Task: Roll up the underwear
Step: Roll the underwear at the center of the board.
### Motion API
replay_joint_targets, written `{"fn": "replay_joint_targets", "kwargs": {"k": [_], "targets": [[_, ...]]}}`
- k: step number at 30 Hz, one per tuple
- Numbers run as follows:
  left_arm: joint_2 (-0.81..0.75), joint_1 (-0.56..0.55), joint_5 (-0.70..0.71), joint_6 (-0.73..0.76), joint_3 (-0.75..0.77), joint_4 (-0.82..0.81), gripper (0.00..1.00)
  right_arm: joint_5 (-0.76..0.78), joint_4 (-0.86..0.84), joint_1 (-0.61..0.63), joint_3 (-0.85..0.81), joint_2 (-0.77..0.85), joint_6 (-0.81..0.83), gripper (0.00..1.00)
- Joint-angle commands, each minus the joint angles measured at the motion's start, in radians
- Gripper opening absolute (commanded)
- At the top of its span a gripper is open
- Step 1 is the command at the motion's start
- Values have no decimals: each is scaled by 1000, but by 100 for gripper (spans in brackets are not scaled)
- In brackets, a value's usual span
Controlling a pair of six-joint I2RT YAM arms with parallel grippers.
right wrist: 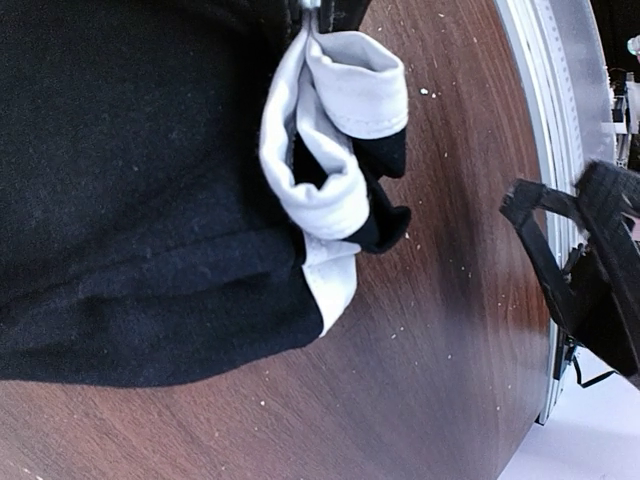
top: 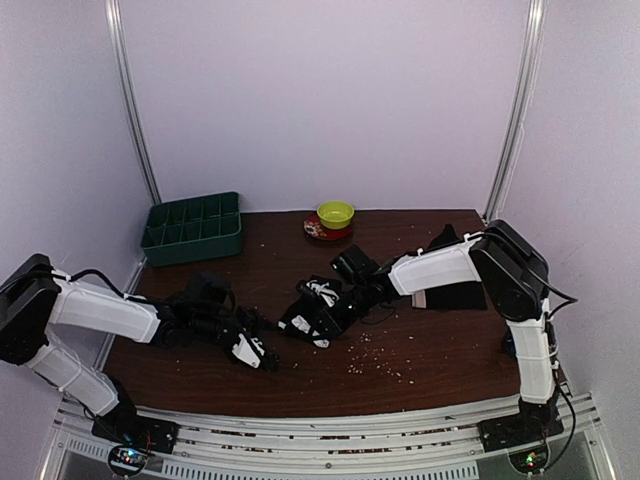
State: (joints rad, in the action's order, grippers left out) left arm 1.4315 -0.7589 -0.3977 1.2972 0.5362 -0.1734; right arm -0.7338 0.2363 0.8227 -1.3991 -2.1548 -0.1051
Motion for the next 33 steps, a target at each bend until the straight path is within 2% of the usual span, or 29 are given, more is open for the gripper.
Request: {"fn": "replay_joint_targets", "kwargs": {"k": [1, 8, 17, 27, 29, 33], "targets": [[87, -56, 106, 69, 45, -112, 62, 12, 119, -5, 9, -53, -35, 0], [201, -98, 161, 89, 109, -118, 59, 32, 120, -18, 16, -49, -33, 0], [295, -102, 245, 97, 145, -153, 57, 40, 128, -20, 17, -49, -21, 0], [406, -103, 375, 84, 223, -78, 48, 34, 142, -25, 12, -50, -3, 0], [420, -103, 389, 91, 227, -58, 45, 34, 143, -27, 16, -47, -1, 0], [436, -102, 406, 92, 239, -10, 30, 31, 141, -33, 25, -35, 9, 0]]}}
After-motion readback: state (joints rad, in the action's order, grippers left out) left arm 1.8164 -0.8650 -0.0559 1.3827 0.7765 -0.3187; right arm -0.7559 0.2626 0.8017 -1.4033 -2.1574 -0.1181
